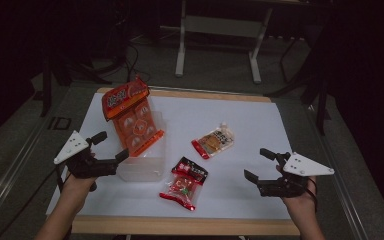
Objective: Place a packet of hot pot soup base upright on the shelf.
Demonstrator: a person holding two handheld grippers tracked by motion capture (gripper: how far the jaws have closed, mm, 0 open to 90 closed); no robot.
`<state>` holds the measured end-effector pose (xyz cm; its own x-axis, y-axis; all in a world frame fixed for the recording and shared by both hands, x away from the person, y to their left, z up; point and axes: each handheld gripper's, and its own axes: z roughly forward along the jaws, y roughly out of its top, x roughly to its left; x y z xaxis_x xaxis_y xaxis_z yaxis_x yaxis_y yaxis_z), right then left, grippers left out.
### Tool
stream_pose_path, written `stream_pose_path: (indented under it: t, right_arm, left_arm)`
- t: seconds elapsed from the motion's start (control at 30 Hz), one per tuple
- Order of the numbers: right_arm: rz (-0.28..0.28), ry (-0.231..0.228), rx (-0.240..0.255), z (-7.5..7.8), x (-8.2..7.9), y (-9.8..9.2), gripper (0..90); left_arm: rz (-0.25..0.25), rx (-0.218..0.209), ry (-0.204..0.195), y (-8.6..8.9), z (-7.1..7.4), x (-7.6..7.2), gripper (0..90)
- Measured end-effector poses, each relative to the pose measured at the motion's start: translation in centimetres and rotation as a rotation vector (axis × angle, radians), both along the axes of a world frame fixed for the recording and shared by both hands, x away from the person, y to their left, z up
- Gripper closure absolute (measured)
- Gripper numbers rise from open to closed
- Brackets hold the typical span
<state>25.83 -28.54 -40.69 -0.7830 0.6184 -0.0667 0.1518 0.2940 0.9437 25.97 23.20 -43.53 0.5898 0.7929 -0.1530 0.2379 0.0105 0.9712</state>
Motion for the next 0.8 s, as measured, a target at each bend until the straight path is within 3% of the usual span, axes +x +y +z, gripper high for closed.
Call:
stream_pose_path:
  t: [0.17,0.23,0.37,0.47,0.57,0.63,0.8]
  right_arm:
    - [0.003,0.003,0.004,-0.3,0.1,0.2,16.8]
    - [-0.002,-0.007,0.012,-0.3,0.1,0.2,18.0]
    - [0.007,-0.013,0.016,-0.4,0.2,0.3,16.6]
    - [0.025,-0.004,0.004,-0.5,0.0,0.8,14.1]
    - [0.024,0.037,-0.019,-0.7,0.1,1.4,13.4]
    - [0.025,0.061,-0.014,-1.0,0.2,1.7,12.7]
    - [0.077,0.131,0.002,-1.7,0.7,2.2,12.5]
  left_arm:
    - [-0.055,0.019,-0.025,-1.1,0.0,-1.4,1.3]
    - [-0.102,0.033,-0.030,-1.5,0.0,-1.8,1.3]
    - [-0.159,-0.008,-0.027,-2.5,-0.6,-2.5,2.2]
    - [-0.177,-0.003,-0.040,-3.3,-1.2,-3.3,3.8]
    - [-0.203,0.028,-0.022,-4.3,-1.5,-4.1,3.2]
    - [-0.226,0.053,-0.032,-5.1,-1.7,-4.7,3.1]
    - [-0.230,0.104,-0.028,-6.4,-2.3,-5.3,2.1]
